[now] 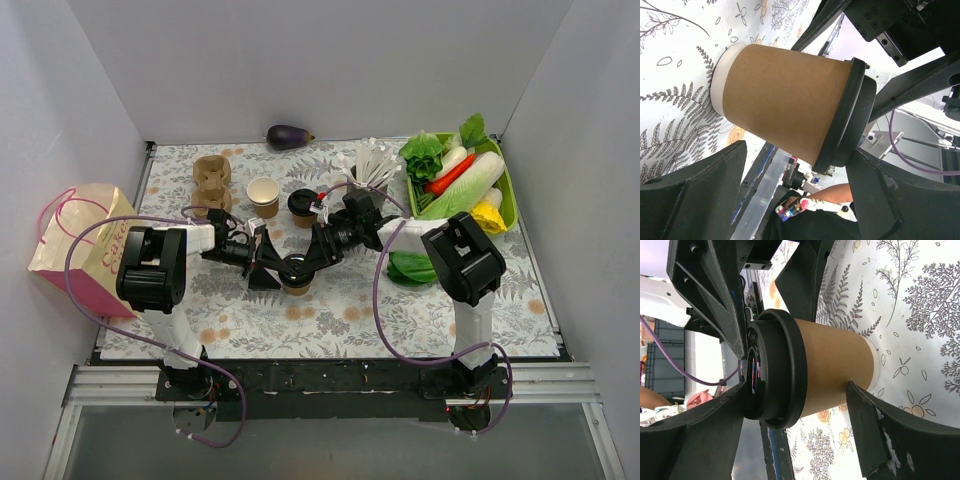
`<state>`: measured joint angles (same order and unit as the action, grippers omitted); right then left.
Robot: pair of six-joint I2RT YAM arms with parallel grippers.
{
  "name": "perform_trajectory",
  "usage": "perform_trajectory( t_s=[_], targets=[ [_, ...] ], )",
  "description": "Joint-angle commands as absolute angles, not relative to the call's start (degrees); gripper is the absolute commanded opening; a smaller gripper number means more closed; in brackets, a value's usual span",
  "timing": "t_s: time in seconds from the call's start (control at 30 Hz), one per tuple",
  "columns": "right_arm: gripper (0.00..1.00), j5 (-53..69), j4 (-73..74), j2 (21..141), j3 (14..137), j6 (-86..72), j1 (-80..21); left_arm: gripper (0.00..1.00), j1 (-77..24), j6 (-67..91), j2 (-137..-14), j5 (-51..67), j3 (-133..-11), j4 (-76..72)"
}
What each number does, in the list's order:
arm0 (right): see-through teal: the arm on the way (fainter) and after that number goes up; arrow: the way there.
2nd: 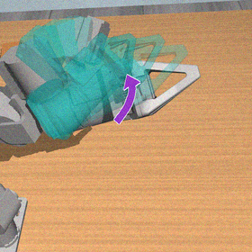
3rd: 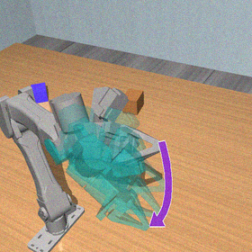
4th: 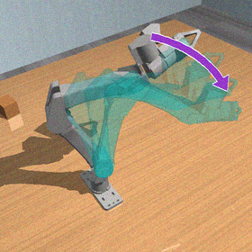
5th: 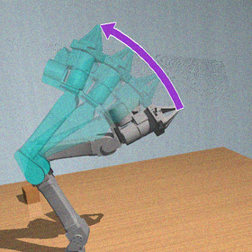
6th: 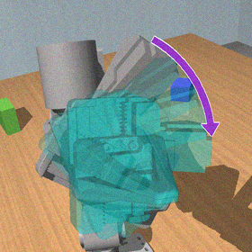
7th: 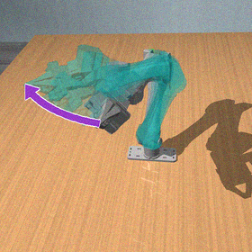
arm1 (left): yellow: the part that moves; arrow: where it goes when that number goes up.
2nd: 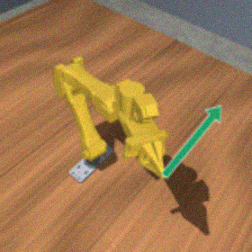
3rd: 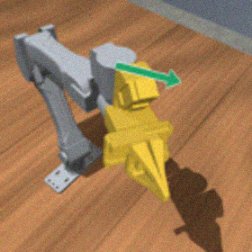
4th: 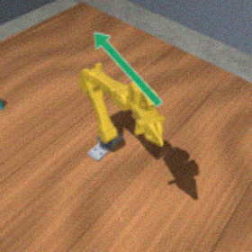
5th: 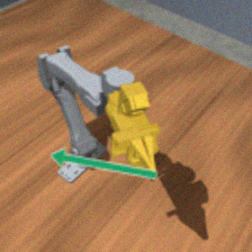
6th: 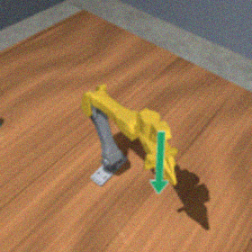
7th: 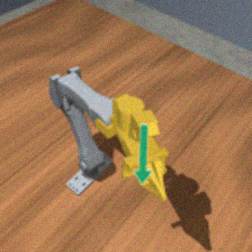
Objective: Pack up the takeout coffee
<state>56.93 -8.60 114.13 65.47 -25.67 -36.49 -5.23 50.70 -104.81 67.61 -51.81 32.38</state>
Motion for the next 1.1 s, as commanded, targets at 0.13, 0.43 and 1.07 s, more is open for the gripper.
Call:
perform_trajectory(
  t_s=[0.13, 0.43, 1.07],
  targets=[
    [0.8, 56.1, 2.4, 120.5, 62.8, -20.5, -38.8, 0.77, -4.7, 45.4, -107.0, 47.9, -53.7, 33.0],
    [0.95, 53.7, 6.5, 112.4, 70.4, -11.7, -40.3, 0.9, -4.7, 43.7, -95.0, 67.9, -53.7, 24.8],
    [0.95, 53.8, 10.5, 112.7, 78.0, -9.8, -40.3, 0.9, -5.3, 39.8, -96.9, 66.0, -58.0, 30.3]
  ],
)
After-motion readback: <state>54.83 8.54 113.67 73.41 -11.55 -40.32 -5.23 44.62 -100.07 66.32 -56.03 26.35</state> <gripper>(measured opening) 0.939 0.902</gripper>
